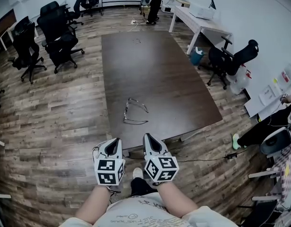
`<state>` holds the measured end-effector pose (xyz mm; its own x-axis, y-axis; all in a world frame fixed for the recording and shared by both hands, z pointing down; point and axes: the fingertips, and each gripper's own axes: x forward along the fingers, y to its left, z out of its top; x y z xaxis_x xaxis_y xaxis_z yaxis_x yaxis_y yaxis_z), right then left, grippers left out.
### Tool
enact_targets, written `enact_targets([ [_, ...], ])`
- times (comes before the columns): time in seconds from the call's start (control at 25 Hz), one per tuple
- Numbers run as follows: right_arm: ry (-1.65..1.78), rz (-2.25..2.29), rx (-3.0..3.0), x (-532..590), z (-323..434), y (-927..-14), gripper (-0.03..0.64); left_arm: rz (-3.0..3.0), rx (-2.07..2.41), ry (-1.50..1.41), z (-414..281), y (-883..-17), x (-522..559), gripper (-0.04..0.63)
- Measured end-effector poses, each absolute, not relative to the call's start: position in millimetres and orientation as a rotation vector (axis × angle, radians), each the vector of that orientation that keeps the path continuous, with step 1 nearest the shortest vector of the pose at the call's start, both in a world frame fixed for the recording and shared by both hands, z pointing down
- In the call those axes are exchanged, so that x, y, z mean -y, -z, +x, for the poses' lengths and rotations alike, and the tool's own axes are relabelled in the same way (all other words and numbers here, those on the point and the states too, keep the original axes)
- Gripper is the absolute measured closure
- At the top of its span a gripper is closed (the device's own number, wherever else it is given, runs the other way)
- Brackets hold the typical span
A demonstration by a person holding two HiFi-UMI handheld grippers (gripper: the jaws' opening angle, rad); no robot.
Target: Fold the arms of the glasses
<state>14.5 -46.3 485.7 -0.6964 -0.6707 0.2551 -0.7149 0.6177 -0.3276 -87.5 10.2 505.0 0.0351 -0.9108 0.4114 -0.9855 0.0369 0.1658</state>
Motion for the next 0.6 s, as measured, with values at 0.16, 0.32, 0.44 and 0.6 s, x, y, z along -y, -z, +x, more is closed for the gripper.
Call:
enact_targets([
  [0.16,-0.64,1.147,2.749,76.5,9.6,-483.4,0.6,1.903,1.932,-0.275,-90.6,-503.9,20.0,0.58],
  [0.32,-0.652,1.11,2.77,104.3,2.6,-477.8,0.6,1.891,1.942,-0.302,-91.4,-500.5,49.8,0.58],
  [0.44,-0.647,1.062,2.789,120.6,-3.6,-472.4,0.6,1.876,1.943,-0.293,-91.1,-496.3,68.2,0.581],
  [0.6,-0.67,1.034,2.782,133.6,-5.0,-477.0,0.6,1.858,1.923,-0.286,-91.3,-498.0,80.7,0.58],
])
